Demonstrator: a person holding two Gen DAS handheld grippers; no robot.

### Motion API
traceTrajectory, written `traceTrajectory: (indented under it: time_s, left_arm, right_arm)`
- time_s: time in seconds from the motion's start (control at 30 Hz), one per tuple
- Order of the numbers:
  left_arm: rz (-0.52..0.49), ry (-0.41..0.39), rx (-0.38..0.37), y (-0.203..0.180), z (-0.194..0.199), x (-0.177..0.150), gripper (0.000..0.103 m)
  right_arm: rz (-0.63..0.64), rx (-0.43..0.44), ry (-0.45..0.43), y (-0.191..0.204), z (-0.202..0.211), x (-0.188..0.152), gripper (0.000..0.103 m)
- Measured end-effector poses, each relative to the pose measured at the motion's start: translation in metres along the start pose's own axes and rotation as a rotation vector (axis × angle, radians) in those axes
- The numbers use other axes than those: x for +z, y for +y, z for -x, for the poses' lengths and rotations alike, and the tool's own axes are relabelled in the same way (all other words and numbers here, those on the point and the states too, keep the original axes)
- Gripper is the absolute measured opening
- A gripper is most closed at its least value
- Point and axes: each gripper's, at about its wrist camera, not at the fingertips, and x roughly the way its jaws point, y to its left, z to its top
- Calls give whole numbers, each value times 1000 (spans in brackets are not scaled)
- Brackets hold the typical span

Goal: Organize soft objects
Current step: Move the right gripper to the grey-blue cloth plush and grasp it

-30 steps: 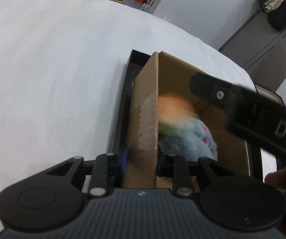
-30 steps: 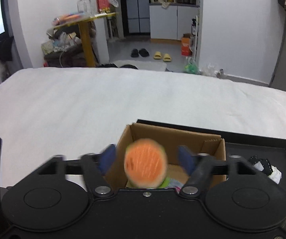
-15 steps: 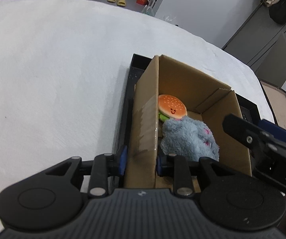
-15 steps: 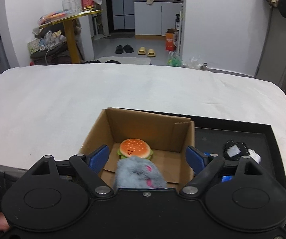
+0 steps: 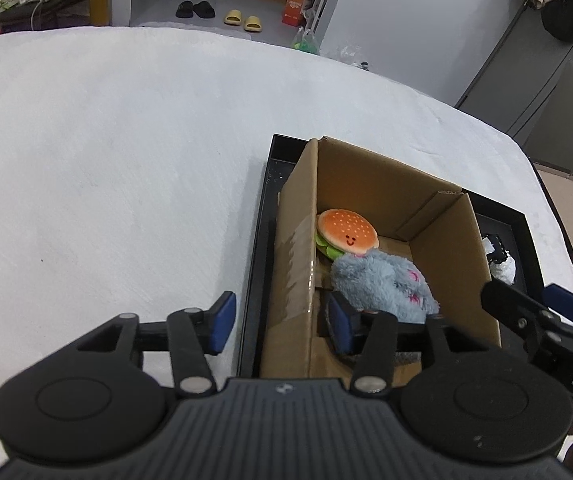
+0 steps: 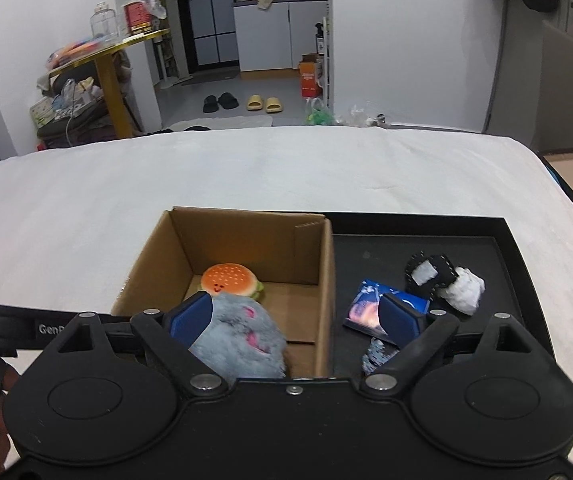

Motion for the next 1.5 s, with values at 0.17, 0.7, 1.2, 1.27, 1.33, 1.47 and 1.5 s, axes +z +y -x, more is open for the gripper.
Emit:
traceTrajectory:
  time_s: [0.17,0.7,1.2,1.27,1.33,1.47,1.5]
  left_arm:
    - [-2,3,9,-9,4,-1,70]
    - [-14,-9,86,-27,-2,-4,74]
    - [-114,8,160,-57,-23,-3,74]
    - [-122,6,174,-59,-25,-2,74]
    - [-123,6,183,-63,-27,-2,74]
    - [-132,3,189,-66,-30,0,74]
    - [-133,3,192,-67,-31,1,74]
  right_arm:
    - [-29,-15,3,-15,2,-5,91]
    - [-95,-32,33,-68,-1,-25,90]
    - [-146,-4,126,-100,-32,-50,82]
    - [-150,-3,141,-103,-38,-52,79]
    - [-165,-2,157,-108,-45,-54,76]
    - [-190,-3,185,-115,-55,-56,73]
    - [-191,-7,191,-116,-57,-57,71]
